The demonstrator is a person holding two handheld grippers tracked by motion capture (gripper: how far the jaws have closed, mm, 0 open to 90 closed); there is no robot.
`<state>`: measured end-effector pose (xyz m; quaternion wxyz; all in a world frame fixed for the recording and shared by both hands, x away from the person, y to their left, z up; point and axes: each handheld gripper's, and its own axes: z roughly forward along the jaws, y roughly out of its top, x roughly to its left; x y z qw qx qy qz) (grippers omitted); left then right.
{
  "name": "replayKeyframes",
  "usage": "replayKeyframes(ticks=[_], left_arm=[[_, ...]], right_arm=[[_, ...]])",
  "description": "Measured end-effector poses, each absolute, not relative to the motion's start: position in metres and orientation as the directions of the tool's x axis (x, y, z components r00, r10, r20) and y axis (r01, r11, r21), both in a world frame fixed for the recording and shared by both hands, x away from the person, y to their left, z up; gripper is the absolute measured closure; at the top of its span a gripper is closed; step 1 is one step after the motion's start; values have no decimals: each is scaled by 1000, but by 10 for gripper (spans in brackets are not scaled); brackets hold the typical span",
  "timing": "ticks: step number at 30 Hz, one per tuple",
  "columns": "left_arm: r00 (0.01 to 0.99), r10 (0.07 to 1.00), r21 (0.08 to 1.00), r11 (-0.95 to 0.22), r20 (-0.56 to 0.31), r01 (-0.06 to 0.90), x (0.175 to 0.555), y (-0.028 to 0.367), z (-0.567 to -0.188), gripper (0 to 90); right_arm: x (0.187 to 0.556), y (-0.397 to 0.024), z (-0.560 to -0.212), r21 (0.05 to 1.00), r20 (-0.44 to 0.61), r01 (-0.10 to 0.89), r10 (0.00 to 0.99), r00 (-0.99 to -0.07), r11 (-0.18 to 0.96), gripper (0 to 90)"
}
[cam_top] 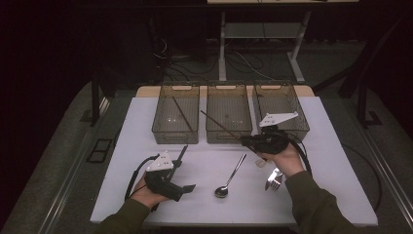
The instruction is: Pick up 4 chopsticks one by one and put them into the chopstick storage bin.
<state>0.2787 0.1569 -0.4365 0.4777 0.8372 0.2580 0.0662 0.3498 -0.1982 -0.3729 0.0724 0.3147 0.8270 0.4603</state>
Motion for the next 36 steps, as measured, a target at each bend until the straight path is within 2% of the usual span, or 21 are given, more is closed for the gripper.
replayKeyframes(ticks=[14,36], left_arm=[[860,492,838,-407,-134,364,277,157,-436,7],[858,495,838,-407,-133,364,278,158,-436,10]], right_arm=[[376,-170,-363,808,190,480,619,-762,343,835],[418,-115,-339,801,160,490,667,-728,342,835]])
